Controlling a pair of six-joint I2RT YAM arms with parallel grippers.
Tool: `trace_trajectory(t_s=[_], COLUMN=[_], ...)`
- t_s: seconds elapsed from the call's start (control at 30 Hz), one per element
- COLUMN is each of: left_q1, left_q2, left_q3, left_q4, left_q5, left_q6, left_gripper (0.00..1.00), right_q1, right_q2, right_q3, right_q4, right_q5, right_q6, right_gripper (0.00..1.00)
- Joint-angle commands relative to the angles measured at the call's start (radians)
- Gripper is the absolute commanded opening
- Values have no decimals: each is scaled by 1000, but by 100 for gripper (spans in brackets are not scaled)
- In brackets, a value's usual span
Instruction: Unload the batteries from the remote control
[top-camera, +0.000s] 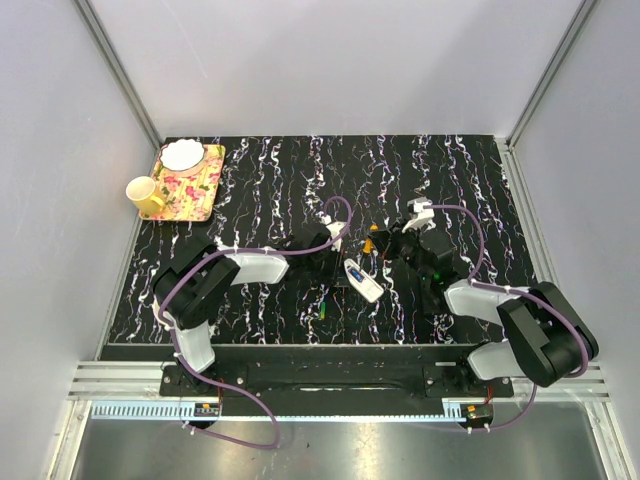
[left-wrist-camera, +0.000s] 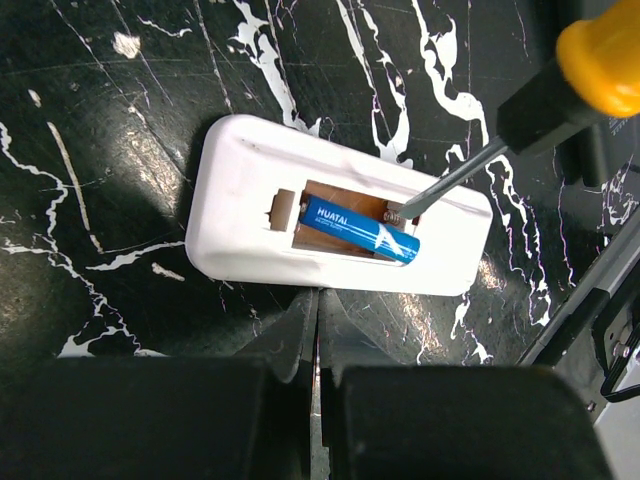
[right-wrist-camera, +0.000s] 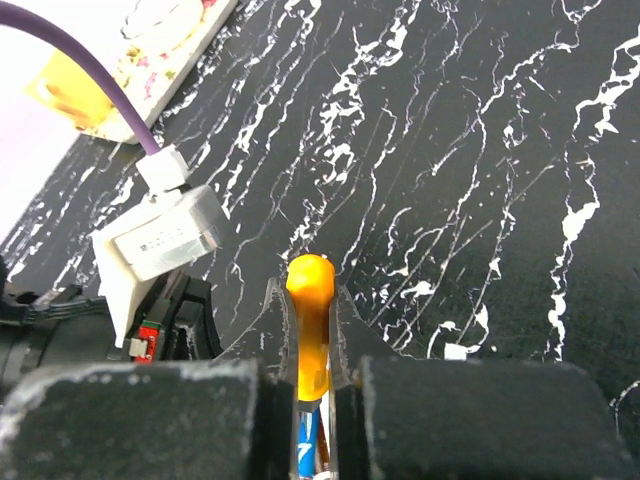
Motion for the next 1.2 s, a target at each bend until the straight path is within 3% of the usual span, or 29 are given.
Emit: trace_trajectory(t_s=[0.0,1.17], left_q1=[-4,-4], left_q2=[30,42], left_q3=[34,55], left_q4=[1,-13], left_q5=[-16,-30], left_q6=[12,14], left_gripper=[0,0], right_q1=[7,35], right_q2=[-18,177], right_q3=[42,76], right_q4=[-72,30], right_q5=[1,40], right_q6=[-71,29], right_gripper=[0,0])
